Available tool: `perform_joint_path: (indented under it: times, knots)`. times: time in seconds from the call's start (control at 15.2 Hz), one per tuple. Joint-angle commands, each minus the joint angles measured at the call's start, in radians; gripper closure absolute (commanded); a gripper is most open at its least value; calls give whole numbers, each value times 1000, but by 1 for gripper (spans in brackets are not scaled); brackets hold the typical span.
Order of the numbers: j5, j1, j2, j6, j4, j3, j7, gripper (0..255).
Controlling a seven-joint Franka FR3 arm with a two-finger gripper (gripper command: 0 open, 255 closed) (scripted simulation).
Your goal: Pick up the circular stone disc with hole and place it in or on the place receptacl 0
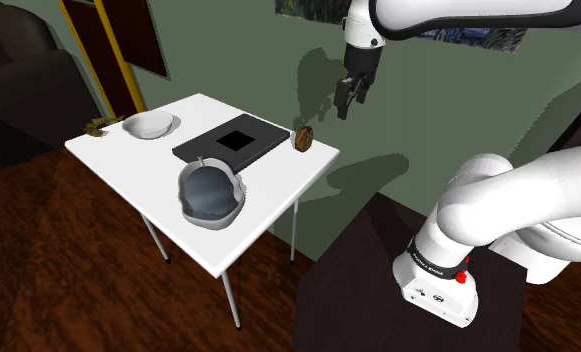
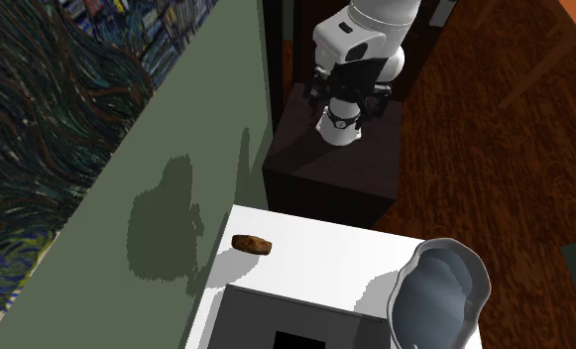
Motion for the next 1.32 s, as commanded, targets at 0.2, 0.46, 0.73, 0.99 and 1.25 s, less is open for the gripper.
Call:
perform_joint_path:
  times: [0.2,0.46,0.73,0.99,1.25]
  knots:
    - [30,-35,130,68,40,10,108,0]
    - [65,-79,302,146,109,15,243,0]
    - [98,-116,468,209,190,8,366,0]
    - [136,-148,626,259,279,-10,477,0]
    - [182,-176,775,299,372,-36,575,0]
